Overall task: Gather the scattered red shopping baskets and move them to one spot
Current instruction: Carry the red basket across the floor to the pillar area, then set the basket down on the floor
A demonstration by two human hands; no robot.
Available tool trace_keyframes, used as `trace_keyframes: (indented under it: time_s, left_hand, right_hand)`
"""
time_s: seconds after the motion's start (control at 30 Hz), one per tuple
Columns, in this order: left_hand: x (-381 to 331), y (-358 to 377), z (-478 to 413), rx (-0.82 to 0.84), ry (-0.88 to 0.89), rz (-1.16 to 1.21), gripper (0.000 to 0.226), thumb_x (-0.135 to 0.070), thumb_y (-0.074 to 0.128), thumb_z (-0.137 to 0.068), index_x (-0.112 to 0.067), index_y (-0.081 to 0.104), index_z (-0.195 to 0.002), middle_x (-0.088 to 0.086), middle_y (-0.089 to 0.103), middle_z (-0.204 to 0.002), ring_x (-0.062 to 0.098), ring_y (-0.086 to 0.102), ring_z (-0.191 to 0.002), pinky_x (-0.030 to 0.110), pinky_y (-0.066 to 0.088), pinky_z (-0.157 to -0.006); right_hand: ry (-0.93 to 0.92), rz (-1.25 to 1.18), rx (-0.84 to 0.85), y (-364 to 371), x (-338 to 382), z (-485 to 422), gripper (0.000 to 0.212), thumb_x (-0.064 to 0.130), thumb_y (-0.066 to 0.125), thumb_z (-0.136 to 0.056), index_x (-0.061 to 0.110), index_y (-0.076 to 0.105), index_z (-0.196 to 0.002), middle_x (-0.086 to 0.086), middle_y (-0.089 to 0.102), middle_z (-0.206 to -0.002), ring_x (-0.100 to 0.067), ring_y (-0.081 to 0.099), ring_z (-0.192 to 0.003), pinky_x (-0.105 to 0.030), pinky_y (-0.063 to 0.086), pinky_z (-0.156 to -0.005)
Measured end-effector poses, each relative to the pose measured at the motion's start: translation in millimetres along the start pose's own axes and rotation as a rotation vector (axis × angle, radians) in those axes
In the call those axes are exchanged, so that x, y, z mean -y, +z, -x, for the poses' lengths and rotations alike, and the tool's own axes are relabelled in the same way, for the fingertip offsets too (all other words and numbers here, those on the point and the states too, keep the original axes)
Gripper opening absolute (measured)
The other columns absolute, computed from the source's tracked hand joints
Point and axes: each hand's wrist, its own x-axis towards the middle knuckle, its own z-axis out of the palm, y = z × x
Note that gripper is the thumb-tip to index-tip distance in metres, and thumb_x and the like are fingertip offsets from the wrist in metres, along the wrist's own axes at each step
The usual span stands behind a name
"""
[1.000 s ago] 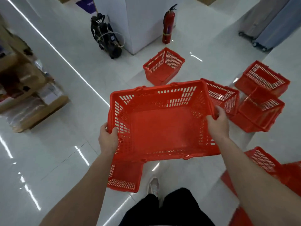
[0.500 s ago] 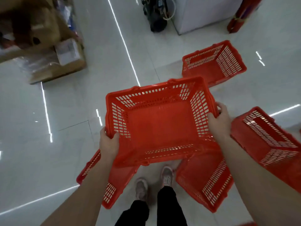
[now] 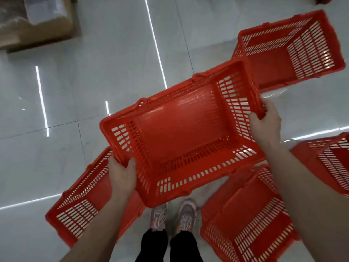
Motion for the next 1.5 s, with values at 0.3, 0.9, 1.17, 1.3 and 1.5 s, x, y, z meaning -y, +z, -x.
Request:
trace_keyframes:
  time_s: [0.3, 0.9, 1.17, 1.3, 1.5]
  left_hand:
    - [14.2, -11.7, -19.2, 0.151, -0.043, 0.022, 0.049, -0.010, 0.068, -0.087, -0.025, 0.049, -0.130, -0.009, 0.065, -0.110, 0.012, 0.064, -0.101, 0.024, 0.045, -0.085]
    - [126.0, -105.7, 46.4, 0.162, -0.262, -0.082, 0.073, -0.021, 0.070, -0.090, -0.008, 0.034, -0.152, 0.011, 0.052, -0.142, 0.025, 0.055, -0.120, 0.038, 0.044, -0.101]
    - [238.0, -232.1, 109.7, -0.114, -0.464, -0.066, 0.054, -0.026, 0.071, -0.087, -0.012, 0.052, -0.135, 0.007, 0.064, -0.126, 0.019, 0.064, -0.099, 0.034, 0.045, -0.082]
    - [310.8, -247.2, 102.5, -0.204, -0.584, -0.082, 0.079, -0.040, 0.071, -0.087, -0.010, 0.035, -0.150, 0.010, 0.051, -0.143, 0.028, 0.054, -0.123, 0.045, 0.044, -0.101]
    - [394.0, -216.5, 53.3, -0.279, -0.591, -0.119, 0.082, -0.053, 0.068, -0.085, -0.015, 0.034, -0.150, 0.010, 0.045, -0.148, 0.032, 0.047, -0.132, 0.058, 0.043, -0.103]
  right_hand:
    - [0.005, 0.074, 0.184, 24.7, 4.3, 8.4, 0.043, 0.019, 0.061, -0.083, 0.022, 0.059, -0.126, 0.005, 0.066, -0.110, -0.001, 0.064, -0.099, -0.009, 0.044, -0.088]
    - [-0.104, 0.452, 0.542, 114.2, 49.6, 162.1, 0.069, 0.032, 0.064, -0.090, 0.012, 0.040, -0.151, -0.017, 0.045, -0.144, -0.038, 0.042, -0.131, -0.046, 0.035, -0.109]
    - [-0.196, 0.335, 0.831, 208.9, 95.2, 292.0, 0.065, 0.028, 0.066, -0.090, 0.013, 0.044, -0.149, -0.011, 0.049, -0.139, -0.029, 0.049, -0.129, -0.043, 0.040, -0.108]
    - [-0.274, 0.377, 0.872, 272.9, 77.4, 321.0, 0.067, 0.022, 0.065, -0.088, 0.009, 0.041, -0.150, -0.017, 0.045, -0.142, -0.033, 0.044, -0.132, -0.038, 0.032, -0.113]
    - [-0.369, 0.467, 0.699, 358.8, 38.9, 301.3, 0.073, 0.020, 0.067, -0.086, 0.003, 0.036, -0.150, -0.026, 0.034, -0.149, -0.045, 0.032, -0.137, -0.042, 0.021, -0.116]
